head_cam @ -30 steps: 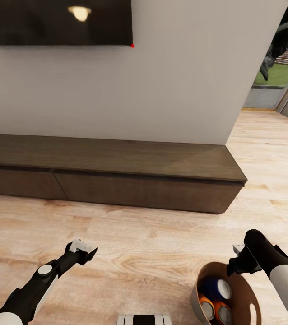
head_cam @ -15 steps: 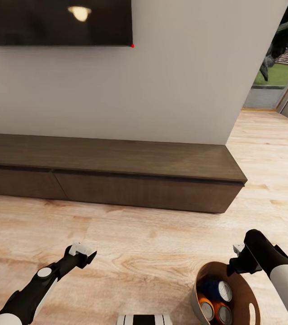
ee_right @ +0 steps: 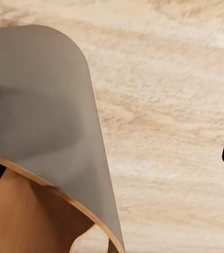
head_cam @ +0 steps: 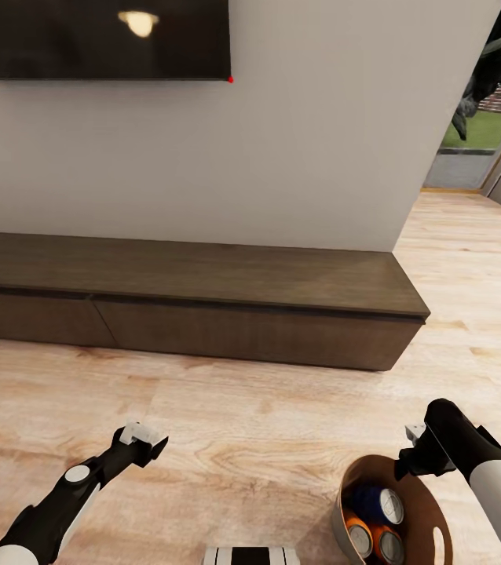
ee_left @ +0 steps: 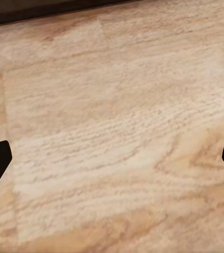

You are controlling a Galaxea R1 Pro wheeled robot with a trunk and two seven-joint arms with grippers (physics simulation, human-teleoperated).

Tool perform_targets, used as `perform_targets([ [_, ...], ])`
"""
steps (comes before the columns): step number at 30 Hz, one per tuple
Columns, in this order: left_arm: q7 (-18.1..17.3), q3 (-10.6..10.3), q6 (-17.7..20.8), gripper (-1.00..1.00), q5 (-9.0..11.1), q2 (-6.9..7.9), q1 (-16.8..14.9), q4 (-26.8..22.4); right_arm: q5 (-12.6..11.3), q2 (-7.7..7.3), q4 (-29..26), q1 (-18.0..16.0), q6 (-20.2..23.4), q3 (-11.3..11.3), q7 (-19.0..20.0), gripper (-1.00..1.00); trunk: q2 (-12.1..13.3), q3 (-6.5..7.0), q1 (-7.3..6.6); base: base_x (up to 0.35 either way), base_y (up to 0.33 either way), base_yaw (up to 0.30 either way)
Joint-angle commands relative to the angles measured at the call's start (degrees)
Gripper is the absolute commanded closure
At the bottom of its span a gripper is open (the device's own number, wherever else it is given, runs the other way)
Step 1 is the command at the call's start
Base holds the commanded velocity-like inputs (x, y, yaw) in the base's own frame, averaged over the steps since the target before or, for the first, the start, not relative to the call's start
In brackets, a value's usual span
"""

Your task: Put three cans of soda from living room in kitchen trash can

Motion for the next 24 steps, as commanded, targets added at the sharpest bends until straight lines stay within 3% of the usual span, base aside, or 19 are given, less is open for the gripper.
perform_targets([
  [1, 0.01, 0.02, 0.0, -1.0, 0.02, 0.0, 0.0, 0.0, 0.0, 0.0, 0.0, 0.0, 0.0, 0.0, 0.0, -1.0, 0.0, 0.0, 0.0, 0.0, 0.0, 0.0],
  [17, 2.69, -0.06, 0.59, -1.0, -0.25, 0.01, -0.02, 0.21, 0.0, 0.0, 0.0, 0.08, 0.0, 0.06, 0.07, -1.0, 0.21, 3.54, -0.41, 0.0, 0.0, 0.0],
  [24, 2.87, -0.03, 0.29, -1.0, -0.1, -0.04, -0.02, 3.34, 0.07, 0.0, 0.0, 0.09, 0.0, 0.1, 0.08, -1.0, 0.31, 5.1, -0.59, 0.0, 0.0, 0.0],
])
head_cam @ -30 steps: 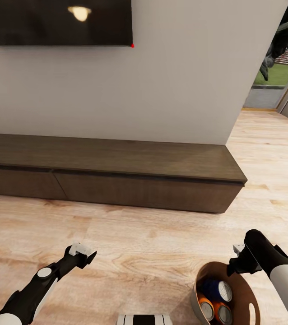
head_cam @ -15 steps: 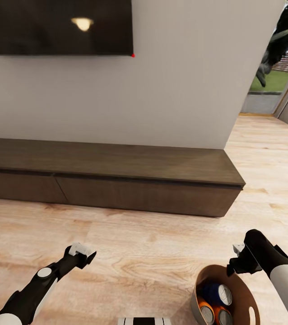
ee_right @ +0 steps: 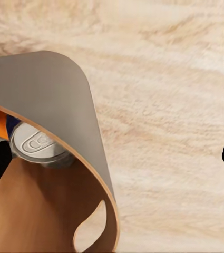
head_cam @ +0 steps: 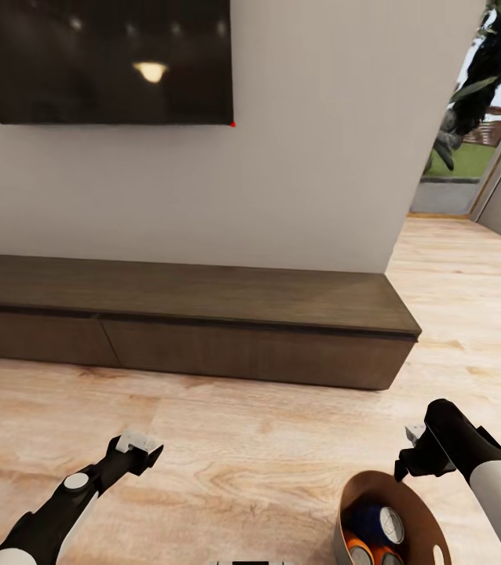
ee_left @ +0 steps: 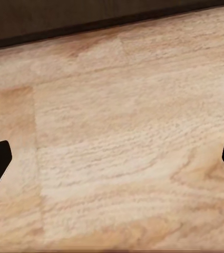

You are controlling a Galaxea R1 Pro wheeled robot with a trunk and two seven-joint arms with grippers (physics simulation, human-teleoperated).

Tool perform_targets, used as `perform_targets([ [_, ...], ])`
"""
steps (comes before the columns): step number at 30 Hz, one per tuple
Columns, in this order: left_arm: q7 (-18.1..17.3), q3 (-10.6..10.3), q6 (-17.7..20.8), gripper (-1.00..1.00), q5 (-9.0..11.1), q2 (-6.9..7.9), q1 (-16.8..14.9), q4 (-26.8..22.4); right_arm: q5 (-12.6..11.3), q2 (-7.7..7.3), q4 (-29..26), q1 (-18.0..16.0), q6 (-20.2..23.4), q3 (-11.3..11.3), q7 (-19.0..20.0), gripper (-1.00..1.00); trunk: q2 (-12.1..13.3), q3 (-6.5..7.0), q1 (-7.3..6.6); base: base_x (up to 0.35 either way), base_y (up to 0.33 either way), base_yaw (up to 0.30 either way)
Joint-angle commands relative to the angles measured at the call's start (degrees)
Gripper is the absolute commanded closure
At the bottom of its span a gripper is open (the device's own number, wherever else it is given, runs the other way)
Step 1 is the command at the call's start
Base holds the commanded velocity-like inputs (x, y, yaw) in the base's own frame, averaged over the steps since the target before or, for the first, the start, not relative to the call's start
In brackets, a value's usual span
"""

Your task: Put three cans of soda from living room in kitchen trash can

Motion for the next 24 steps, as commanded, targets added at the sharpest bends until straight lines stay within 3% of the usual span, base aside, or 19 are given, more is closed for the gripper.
perform_targets([
  [1, 0.0, 0.0, 0.0, -1.0, 0.0, 0.0, 0.0, 0.01, 0.0, 0.0, 0.0, 0.0, 0.0, 0.0, 0.0, -1.0, 0.02, 0.23, -0.02, 0.0, 0.0, 0.0],
  [24, 0.01, 0.02, 0.23, -1.0, -0.06, 0.0, -0.04, 0.29, 0.02, 0.0, 0.0, 0.26, 0.0, -0.01, 0.01, -1.0, 0.32, 5.32, -0.62, 0.0, 0.0, 0.0],
])
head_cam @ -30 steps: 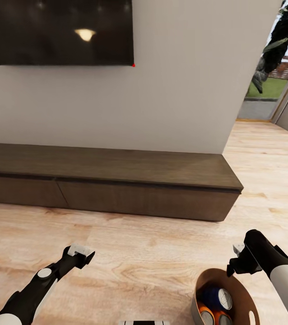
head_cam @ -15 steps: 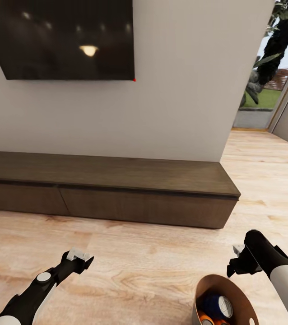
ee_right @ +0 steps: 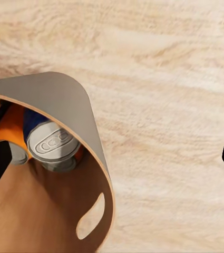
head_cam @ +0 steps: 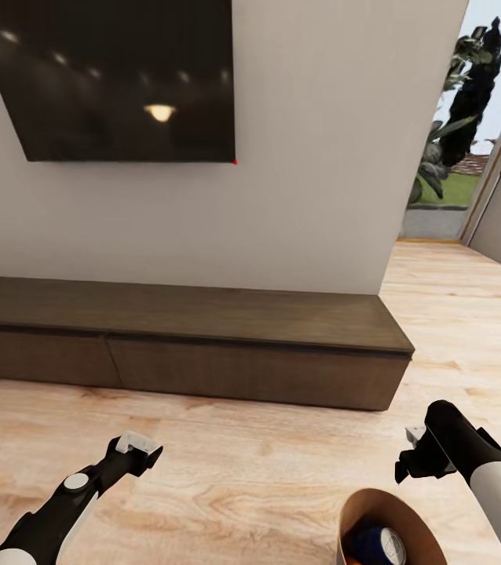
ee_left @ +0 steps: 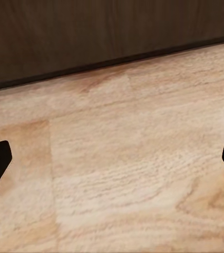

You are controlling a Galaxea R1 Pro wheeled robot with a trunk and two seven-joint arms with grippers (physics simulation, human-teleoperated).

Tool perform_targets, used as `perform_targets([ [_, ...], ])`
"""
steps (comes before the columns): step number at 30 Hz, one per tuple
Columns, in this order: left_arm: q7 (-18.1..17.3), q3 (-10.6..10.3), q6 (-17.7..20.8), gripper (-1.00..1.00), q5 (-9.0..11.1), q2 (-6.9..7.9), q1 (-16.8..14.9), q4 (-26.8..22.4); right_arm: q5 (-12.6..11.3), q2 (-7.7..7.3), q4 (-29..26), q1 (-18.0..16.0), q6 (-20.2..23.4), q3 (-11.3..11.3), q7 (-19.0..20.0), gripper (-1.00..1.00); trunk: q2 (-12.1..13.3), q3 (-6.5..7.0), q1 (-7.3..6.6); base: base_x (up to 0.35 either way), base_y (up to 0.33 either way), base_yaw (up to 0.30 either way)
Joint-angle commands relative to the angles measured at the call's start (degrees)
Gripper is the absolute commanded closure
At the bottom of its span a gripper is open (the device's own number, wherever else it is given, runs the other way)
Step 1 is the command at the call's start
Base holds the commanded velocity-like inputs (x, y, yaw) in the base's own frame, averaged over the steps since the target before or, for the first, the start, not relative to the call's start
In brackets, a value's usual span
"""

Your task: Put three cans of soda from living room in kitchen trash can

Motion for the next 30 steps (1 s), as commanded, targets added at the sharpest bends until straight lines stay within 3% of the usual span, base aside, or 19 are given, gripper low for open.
perform_targets([
  [1, 0.0, 0.0, 0.0, -1.0, -0.01, 0.01, -0.01, 0.0, -0.02, 0.0, 0.0, 0.0, 0.0, 0.0, 0.0, -1.0, 0.02, 0.23, -0.02, 0.0, 0.0, 0.0],
  [19, 0.09, 0.01, -0.04, -1.0, -0.01, -0.04, -0.02, 1.38, -0.08, 0.0, 0.23, 0.18, 0.0, 0.0, -1.09, -1.0, 0.26, 4.22, -0.49, 0.0, 0.0, 0.0],
  [30, 1.63, 0.27, 0.11, -1.0, 0.33, -0.53, -0.05, 4.71, -0.29, 0.15, 0.32, 0.26, 0.0, -0.02, -1.23, -1.0, 0.41, 6.65, -0.77, 0.0, 0.0, 0.0],
])
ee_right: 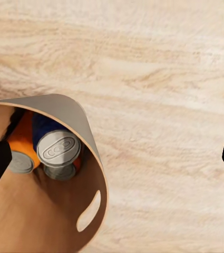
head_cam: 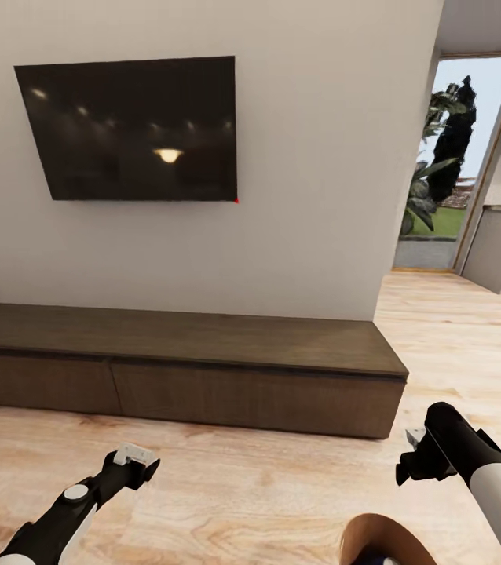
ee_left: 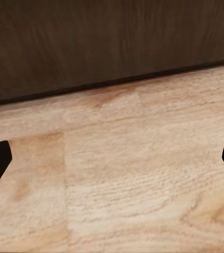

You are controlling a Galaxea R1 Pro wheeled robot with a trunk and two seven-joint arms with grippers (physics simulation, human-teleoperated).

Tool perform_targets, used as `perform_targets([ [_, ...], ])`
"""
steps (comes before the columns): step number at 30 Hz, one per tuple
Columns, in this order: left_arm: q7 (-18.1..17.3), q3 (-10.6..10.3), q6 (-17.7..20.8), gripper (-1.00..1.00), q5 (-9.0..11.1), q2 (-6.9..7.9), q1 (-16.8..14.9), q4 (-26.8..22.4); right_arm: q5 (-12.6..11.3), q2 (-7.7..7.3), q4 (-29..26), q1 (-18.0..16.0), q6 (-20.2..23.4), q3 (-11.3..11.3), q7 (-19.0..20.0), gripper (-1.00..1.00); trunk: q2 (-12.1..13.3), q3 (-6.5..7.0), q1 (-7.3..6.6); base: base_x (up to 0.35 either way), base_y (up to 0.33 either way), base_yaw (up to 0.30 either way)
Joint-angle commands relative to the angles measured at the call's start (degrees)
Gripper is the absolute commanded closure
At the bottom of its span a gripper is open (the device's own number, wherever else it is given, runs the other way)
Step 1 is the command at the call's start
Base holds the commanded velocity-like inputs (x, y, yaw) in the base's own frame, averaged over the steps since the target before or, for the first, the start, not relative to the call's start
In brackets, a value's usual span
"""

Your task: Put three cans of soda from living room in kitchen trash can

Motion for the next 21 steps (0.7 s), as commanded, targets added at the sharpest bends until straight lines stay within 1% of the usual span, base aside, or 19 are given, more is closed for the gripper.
perform_targets([
  [1, 0.2, 0.04, 0.03, -1.0, 0.02, -0.01, 0.0, 0.03, -0.01, 0.01, 0.01, 0.0, 0.0, -0.01, 0.0, -1.0, 0.02, 0.23, -0.02, 0.0, 0.0, 0.0],
  [9, 1.21, 0.41, 0.23, -1.0, 0.26, -0.06, -0.05, 0.91, -0.05, 0.15, 0.03, 0.04, -0.89, -0.06, 0.0, -1.0, 0.13, 2.0, -0.23, 0.0, 0.0, 0.0],
  [12, 1.81, 1.05, 0.24, -1.0, 0.32, -0.07, -0.07, 1.38, -0.05, 0.18, 0.03, 0.08, -1.02, -0.06, 0.0, -1.0, 0.26, 2.65, -0.36, 0.0, 0.0, 0.0],
  [16, 2.45, 1.76, 0.25, -1.0, 0.31, -0.1, -0.08, 1.64, -0.05, 0.23, 0.03, 0.1, -1.09, -0.06, 0.0, -1.0, 1.87, 3.37, -1.23, 0.0, 0.0, 0.0],
  [21, 2.73, 1.91, 0.25, -1.0, 0.29, -0.21, -0.09, 1.73, -0.08, 0.3, 0.03, 0.1, -1.11, -0.06, 0.0, -1.0, 3.87, 4.27, -2.33, 0.0, 0.0, 0.0],
])
